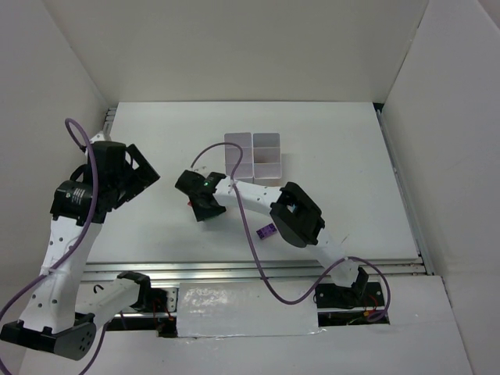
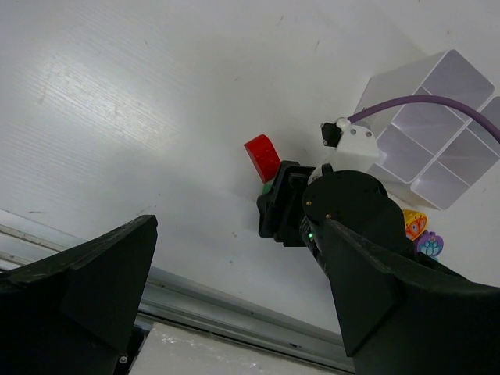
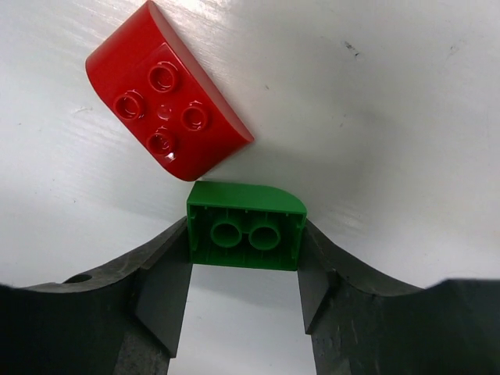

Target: Sort the legos into containers by color

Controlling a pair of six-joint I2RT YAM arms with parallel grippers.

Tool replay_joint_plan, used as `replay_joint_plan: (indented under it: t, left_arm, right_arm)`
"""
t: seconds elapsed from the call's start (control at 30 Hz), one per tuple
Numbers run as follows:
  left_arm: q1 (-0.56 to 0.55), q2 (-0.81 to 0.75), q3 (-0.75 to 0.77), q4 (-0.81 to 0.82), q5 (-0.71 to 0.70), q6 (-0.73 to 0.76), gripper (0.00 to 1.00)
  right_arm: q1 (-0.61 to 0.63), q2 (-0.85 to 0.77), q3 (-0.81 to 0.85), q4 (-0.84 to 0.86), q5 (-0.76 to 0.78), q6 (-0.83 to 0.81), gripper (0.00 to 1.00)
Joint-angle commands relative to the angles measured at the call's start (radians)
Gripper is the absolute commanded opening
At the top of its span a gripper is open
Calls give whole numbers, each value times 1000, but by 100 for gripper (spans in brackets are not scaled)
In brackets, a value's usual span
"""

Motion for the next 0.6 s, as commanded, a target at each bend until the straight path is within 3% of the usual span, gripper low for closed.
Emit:
replay_joint_plan:
  t: [0.0, 0.03, 0.2, 0.37, 0.57]
  left_arm:
    - [0, 0, -11, 46, 36, 40, 99]
    - [0, -1, -13, 46, 38, 40, 100]
    - [1, -4, -2, 34, 10, 32, 100]
    - [1, -10, 18, 22, -24, 34, 100]
    - [0, -10, -10, 58, 7, 37, 100]
  right_arm:
    - [8, 36, 35, 56, 16, 9, 42]
    - [8, 34, 38, 54, 18, 9, 30]
    - [5, -103, -40, 77, 32, 18, 20]
    - [-84, -369, -232, 215, -51, 3, 17]
    - [-259, -486, -166, 157, -25, -69, 17]
